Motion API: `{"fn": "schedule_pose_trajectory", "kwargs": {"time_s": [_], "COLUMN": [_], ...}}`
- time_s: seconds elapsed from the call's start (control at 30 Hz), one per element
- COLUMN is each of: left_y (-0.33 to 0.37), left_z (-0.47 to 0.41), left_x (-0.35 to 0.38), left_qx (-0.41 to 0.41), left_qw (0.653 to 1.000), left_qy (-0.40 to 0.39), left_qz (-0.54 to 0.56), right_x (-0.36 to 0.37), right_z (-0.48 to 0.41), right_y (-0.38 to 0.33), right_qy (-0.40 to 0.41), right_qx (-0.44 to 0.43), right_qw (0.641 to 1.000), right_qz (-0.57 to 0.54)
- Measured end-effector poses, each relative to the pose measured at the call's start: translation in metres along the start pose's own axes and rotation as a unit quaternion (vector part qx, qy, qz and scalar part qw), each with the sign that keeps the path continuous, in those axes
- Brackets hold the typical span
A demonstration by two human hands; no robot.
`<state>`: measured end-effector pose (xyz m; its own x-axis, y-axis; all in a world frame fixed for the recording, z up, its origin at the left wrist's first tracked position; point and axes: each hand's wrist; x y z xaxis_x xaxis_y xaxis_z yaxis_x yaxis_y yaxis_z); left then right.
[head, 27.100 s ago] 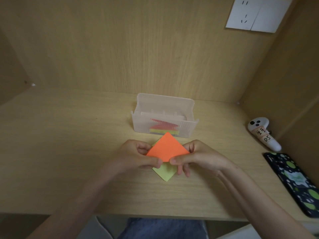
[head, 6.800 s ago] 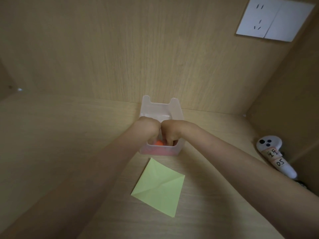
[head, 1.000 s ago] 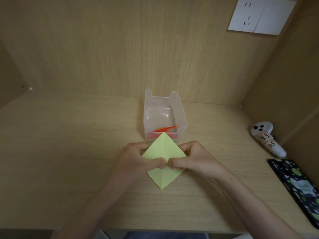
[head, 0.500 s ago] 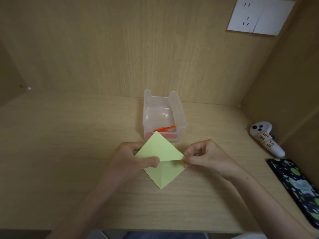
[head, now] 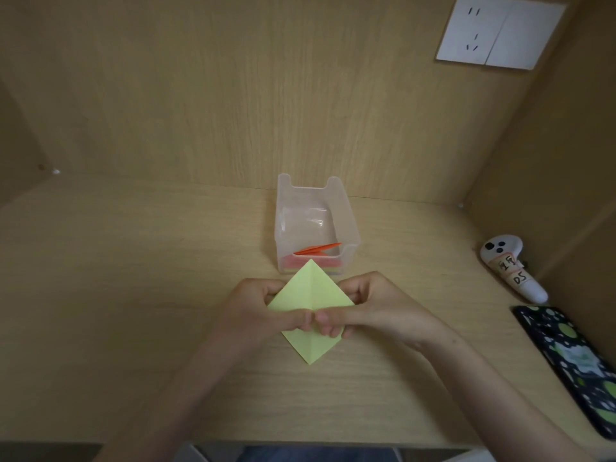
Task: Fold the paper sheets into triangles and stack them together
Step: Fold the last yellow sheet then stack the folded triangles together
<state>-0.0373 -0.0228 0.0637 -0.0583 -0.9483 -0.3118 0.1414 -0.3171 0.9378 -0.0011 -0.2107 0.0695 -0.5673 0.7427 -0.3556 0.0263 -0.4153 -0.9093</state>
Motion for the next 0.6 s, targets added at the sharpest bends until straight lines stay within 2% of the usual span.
{"fn": "schedule_pose_trajectory", "kwargs": {"time_s": [0.37,0.6], "left_y": [-0.0059,-0.0085], "left_z": [0.0008,-0.0015], "left_x": [0.0011,-0.0048], "left_qx": [0.005,-0.018], "left_qw": [0.998,0.999], "left_qy": [0.006,-0.002], "left_qz": [-0.056,-0.03], "right_x": [0.0046,-0.0035], "right_z": [-0.0008,0.0041], "right_y": [0.0015,0.002], "right_qy": [-0.023,-0.021], "right_qx": [-0.003,0.006], "right_qw": [0.999,0.999], "right_qz": [-0.029,-0.025]}}
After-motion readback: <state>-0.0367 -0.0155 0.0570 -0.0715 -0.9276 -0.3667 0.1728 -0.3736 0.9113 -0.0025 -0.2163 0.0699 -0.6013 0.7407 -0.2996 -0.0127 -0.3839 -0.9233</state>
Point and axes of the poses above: each hand's wrist, its own z-axis away from the middle knuckle, its own x-axis out of the palm, y = z × x, and after that the axes turned 4 degrees about z, right-handed
